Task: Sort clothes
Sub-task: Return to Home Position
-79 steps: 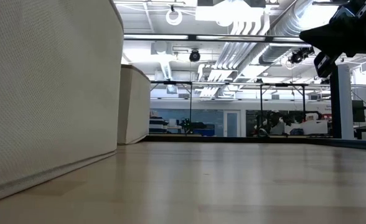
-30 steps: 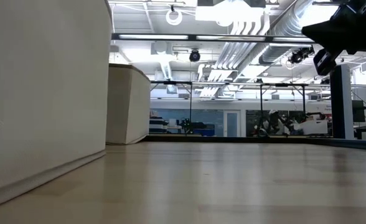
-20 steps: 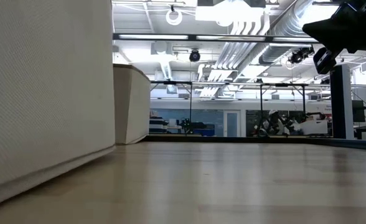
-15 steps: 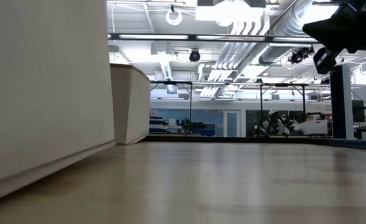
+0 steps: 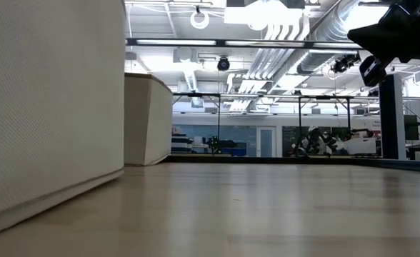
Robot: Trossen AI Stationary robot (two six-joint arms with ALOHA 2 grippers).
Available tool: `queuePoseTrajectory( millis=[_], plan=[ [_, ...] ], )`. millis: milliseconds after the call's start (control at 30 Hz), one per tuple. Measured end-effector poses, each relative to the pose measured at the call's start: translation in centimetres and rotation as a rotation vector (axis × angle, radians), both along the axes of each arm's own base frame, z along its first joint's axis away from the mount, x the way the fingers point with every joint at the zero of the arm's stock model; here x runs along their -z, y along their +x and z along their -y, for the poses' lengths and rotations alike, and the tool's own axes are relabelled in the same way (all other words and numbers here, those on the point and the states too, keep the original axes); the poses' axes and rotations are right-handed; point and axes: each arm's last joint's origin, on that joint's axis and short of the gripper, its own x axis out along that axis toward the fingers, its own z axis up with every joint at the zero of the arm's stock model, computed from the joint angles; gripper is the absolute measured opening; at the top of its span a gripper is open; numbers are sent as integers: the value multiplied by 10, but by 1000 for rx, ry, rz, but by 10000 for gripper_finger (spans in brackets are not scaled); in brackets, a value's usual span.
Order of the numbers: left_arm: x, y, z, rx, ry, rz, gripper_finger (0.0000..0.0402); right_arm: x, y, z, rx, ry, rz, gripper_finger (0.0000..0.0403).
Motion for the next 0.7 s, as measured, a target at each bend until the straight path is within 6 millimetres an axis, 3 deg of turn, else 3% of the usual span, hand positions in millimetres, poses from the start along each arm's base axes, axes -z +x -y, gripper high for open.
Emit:
queuePoseTrajectory(
  millis=[200,400,700],
  plan=[
    [-5,-6,-8,25,10,16,0,1,0,0,0,1,-12,0],
    [-5,-9,-12,11,13,-111,0,2,0,-2,-20,-18,-16,0],
    [0,-6,-13,31,29,-52,0,2,0,-8,-71,-50,-18,0]
  ],
)
